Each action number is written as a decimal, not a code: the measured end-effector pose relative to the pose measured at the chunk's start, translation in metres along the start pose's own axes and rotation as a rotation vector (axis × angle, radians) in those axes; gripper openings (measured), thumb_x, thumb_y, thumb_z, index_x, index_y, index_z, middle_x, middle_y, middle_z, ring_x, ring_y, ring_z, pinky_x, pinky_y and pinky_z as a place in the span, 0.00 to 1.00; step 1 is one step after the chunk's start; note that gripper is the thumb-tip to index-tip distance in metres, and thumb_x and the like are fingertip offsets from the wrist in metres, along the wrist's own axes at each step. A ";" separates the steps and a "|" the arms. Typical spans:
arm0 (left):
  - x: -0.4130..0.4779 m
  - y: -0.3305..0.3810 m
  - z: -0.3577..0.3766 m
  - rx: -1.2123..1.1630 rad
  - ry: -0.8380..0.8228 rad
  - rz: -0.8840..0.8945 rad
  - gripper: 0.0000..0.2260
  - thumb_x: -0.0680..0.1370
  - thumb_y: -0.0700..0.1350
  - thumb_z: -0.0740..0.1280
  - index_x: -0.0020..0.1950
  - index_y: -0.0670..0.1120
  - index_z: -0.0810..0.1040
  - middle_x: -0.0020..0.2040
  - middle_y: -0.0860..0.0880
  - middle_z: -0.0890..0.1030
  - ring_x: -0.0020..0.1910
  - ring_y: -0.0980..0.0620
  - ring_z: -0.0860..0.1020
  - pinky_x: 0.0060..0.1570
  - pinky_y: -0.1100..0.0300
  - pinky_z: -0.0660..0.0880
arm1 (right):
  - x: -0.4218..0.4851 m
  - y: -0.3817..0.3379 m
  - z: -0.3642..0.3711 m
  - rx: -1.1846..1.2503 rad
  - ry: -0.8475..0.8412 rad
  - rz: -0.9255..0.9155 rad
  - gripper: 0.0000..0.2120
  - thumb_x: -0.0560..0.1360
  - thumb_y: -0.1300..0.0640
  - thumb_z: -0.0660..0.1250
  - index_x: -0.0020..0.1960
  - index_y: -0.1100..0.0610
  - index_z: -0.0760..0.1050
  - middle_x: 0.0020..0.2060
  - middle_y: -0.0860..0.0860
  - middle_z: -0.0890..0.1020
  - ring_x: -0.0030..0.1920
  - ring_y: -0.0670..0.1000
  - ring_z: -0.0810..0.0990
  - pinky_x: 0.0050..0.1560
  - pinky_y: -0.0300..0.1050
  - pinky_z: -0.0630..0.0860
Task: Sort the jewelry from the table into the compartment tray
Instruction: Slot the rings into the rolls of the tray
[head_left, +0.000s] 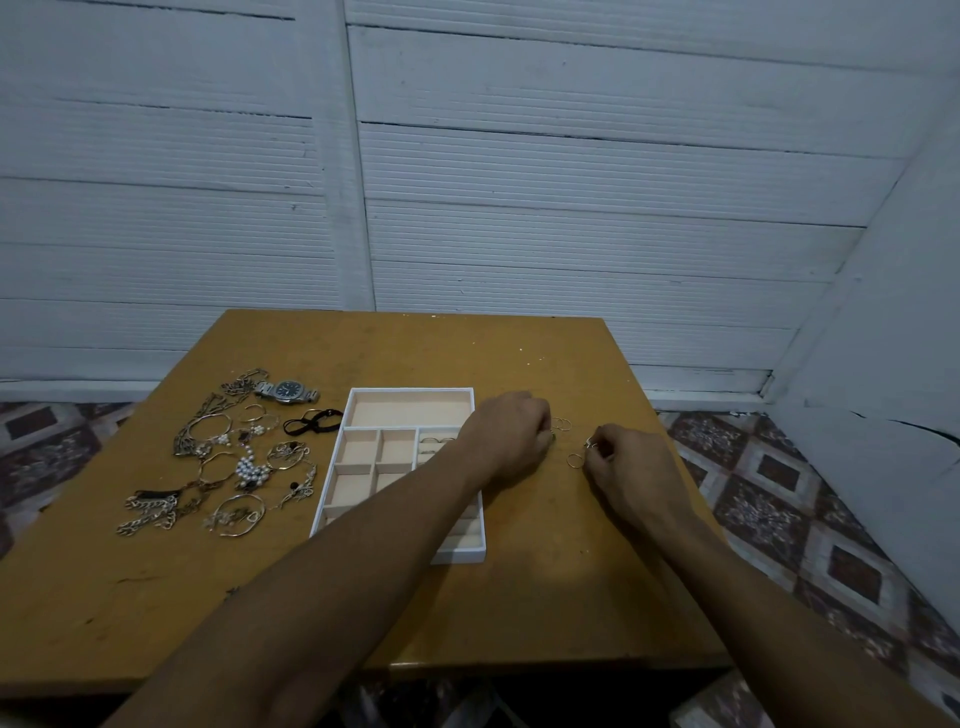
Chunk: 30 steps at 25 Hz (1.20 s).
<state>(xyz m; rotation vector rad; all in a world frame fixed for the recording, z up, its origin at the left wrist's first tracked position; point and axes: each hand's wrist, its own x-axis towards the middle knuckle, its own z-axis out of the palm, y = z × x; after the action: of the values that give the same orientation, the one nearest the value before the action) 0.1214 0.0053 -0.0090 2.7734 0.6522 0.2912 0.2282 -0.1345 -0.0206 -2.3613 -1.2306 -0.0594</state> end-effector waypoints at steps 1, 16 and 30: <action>0.000 0.000 -0.001 -0.033 -0.023 -0.013 0.10 0.79 0.48 0.61 0.54 0.45 0.78 0.52 0.45 0.80 0.50 0.46 0.76 0.51 0.51 0.76 | 0.000 0.000 0.000 -0.001 0.000 0.001 0.09 0.78 0.54 0.63 0.49 0.56 0.79 0.36 0.50 0.80 0.32 0.45 0.75 0.29 0.39 0.66; -0.007 0.004 -0.022 -0.015 -0.117 -0.065 0.08 0.76 0.42 0.68 0.55 0.49 0.81 0.53 0.48 0.80 0.50 0.49 0.78 0.50 0.54 0.79 | -0.003 -0.002 -0.001 -0.005 -0.023 0.000 0.09 0.78 0.53 0.64 0.52 0.56 0.80 0.42 0.51 0.82 0.38 0.47 0.77 0.39 0.43 0.77; -0.009 0.018 -0.010 -0.013 -0.164 -0.033 0.10 0.75 0.44 0.71 0.56 0.45 0.81 0.55 0.46 0.81 0.52 0.48 0.79 0.53 0.54 0.78 | -0.007 0.006 -0.009 0.104 -0.017 0.056 0.08 0.77 0.54 0.65 0.52 0.55 0.81 0.46 0.51 0.84 0.39 0.47 0.79 0.41 0.45 0.79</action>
<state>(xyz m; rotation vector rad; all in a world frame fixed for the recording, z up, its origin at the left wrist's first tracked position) 0.1183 -0.0119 0.0044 2.7343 0.6518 0.0600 0.2300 -0.1464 -0.0168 -2.3089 -1.1467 0.0419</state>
